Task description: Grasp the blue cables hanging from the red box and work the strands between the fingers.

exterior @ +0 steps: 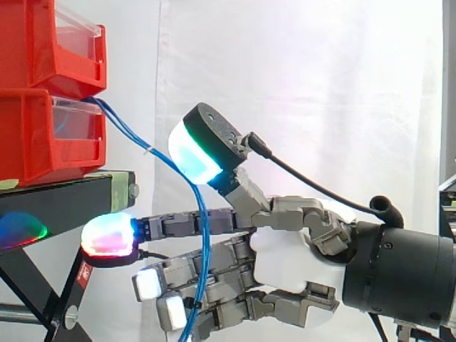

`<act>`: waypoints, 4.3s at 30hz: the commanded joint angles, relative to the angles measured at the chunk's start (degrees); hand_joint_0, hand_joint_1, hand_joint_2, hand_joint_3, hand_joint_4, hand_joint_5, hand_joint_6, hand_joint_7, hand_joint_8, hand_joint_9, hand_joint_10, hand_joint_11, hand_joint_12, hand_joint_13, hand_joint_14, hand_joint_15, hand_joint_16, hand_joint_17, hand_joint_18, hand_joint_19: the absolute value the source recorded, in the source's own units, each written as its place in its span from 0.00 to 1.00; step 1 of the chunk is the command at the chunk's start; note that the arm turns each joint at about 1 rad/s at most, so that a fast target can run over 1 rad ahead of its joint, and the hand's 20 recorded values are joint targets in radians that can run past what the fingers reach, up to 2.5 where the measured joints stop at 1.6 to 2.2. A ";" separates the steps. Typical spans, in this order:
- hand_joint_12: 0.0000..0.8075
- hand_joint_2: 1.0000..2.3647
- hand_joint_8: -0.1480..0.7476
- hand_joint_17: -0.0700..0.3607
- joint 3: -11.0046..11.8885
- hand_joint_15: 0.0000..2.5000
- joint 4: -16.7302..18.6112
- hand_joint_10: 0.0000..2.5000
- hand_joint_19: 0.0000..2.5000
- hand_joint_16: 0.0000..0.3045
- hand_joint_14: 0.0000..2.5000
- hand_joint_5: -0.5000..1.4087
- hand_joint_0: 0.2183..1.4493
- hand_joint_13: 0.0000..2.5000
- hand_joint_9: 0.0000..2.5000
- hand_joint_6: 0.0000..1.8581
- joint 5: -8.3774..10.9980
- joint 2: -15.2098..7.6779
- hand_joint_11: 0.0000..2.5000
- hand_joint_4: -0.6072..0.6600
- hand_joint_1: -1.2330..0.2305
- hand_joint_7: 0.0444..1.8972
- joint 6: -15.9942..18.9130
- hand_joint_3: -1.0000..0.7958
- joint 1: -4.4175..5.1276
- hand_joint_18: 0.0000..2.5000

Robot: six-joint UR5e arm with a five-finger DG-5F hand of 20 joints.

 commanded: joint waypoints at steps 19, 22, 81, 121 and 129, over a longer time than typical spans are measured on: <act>0.55 0.00 0.64 0.52 0.01 0.63 -0.04 0.01 0.55 0.22 0.16 0.17 0.37 0.55 0.44 0.00 0.00 0.01 0.59 0.70 0.47 0.34 0.00 0.00 0.00 0.55; 0.56 0.00 0.64 0.50 0.01 0.62 -0.04 0.00 0.61 0.21 0.24 0.17 0.37 0.53 0.45 0.00 0.00 0.01 0.63 0.70 0.47 0.34 0.00 0.00 0.00 0.57; 0.69 0.00 0.66 0.57 0.19 0.58 -0.13 1.00 0.16 0.26 1.00 0.26 0.36 0.57 0.38 0.01 0.09 0.01 1.00 0.72 0.45 0.51 0.00 0.00 0.00 0.67; 0.68 0.00 0.64 0.55 2.91 0.60 -5.49 1.00 0.17 0.24 1.00 0.30 0.37 0.56 0.38 0.01 -4.57 0.54 1.00 0.69 0.44 0.58 3.43 0.00 -0.88 0.65; 0.68 0.00 0.65 0.55 3.00 0.59 -5.49 1.00 0.17 0.24 1.00 0.30 0.37 0.55 0.38 0.01 -4.83 0.54 1.00 0.69 0.45 0.58 1.76 0.00 -0.62 0.65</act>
